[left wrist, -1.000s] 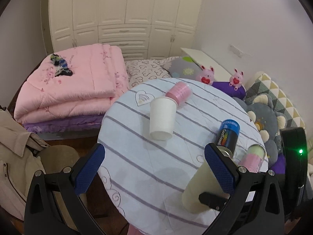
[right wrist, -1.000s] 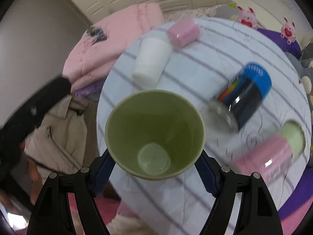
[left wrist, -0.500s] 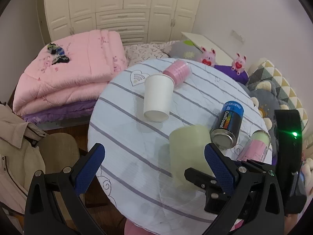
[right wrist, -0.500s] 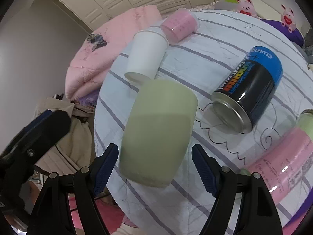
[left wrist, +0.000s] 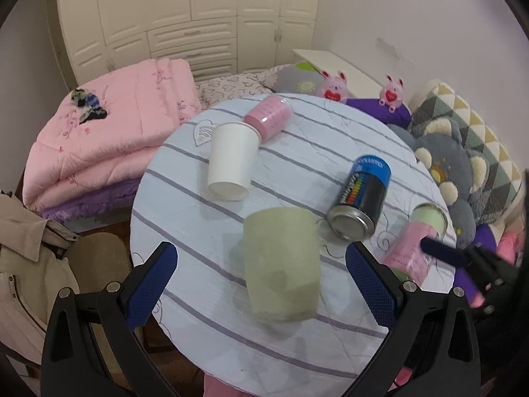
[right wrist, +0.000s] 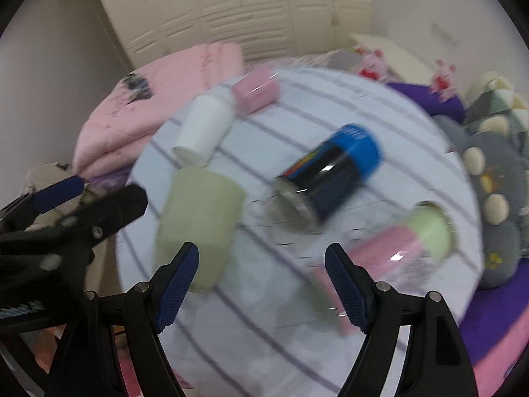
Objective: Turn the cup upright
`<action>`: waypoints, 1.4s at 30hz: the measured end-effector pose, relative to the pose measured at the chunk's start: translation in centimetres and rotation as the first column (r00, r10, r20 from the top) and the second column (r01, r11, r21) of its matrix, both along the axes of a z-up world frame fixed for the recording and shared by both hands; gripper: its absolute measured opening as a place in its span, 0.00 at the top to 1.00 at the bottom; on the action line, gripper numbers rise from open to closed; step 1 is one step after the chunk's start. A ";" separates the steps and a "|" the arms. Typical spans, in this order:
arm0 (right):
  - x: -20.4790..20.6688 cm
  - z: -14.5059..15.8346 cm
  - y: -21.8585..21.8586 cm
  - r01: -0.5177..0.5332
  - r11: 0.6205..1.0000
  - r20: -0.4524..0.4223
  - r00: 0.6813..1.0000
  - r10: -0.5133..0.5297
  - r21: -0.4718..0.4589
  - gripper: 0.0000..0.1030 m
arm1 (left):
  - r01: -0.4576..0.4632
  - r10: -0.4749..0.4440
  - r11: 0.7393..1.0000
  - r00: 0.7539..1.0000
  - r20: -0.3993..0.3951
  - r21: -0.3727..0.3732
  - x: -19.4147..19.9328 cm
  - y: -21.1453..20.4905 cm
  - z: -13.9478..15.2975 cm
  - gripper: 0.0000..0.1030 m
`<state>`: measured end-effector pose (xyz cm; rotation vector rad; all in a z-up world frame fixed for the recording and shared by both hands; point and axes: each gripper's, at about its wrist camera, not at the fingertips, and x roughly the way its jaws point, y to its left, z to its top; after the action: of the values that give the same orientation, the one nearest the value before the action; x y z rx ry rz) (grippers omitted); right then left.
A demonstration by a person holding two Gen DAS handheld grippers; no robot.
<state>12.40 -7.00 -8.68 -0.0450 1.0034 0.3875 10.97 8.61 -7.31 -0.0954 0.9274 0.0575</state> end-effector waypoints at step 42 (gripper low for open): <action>1.9 -1.3 -5.8 0.080 0.996 0.048 0.996 -0.078 -0.047 0.22 | 0.028 -0.006 0.996 0.969 -0.246 0.086 7.0 -3.0 -6.7 0.00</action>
<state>14.28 -12.76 -10.00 -0.0580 0.9661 0.2887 17.95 5.58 -14.05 0.0028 1.1715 0.0960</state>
